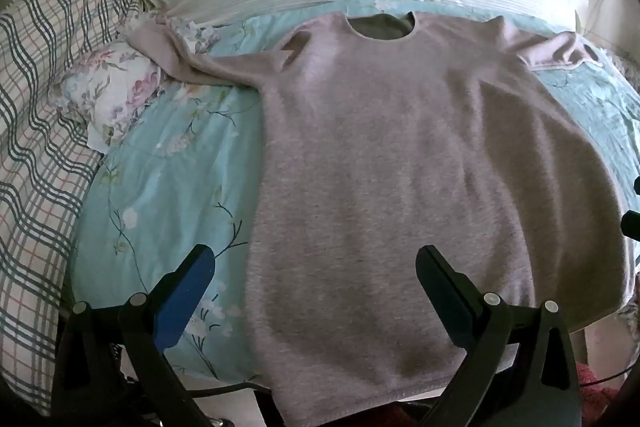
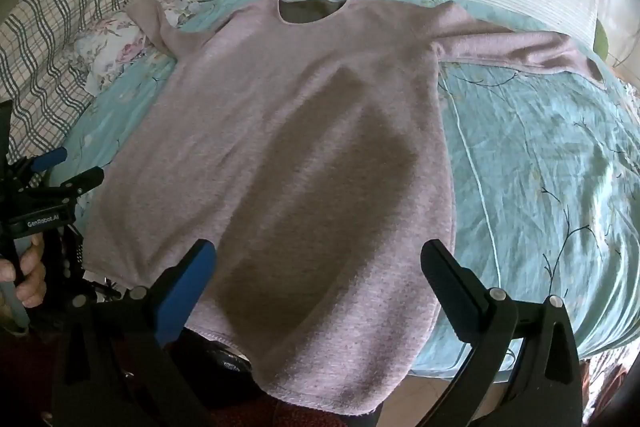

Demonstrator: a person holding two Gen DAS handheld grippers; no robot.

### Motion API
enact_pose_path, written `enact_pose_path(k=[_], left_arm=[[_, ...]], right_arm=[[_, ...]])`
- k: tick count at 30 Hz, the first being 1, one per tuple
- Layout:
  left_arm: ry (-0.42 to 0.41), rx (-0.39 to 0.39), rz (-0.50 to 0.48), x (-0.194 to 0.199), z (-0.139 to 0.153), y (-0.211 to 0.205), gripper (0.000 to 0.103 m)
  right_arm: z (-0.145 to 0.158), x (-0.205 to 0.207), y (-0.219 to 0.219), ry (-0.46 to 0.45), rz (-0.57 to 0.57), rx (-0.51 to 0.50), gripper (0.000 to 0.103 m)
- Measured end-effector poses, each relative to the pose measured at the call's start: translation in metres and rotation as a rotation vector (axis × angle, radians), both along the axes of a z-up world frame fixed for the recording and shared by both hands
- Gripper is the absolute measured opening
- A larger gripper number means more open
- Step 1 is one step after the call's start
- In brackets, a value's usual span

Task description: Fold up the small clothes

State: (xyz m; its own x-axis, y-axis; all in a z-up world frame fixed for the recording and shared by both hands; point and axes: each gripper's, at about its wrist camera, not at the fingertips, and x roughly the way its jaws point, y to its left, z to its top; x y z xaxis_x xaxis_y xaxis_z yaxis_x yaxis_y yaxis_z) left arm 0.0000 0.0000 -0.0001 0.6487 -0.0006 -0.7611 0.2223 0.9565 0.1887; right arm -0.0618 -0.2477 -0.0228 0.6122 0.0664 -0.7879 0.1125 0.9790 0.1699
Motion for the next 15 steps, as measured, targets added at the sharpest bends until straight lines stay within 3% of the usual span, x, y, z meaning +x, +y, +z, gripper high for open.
enact_pose_path(k=[15], left_arm=[[-0.003, -0.010, -0.001, 0.0003, -0.0010, -0.0009, 0.101]], right_arm=[[0.0009, -0.0016, 0.0024, -0.003, 0.002, 0.013, 0.102]])
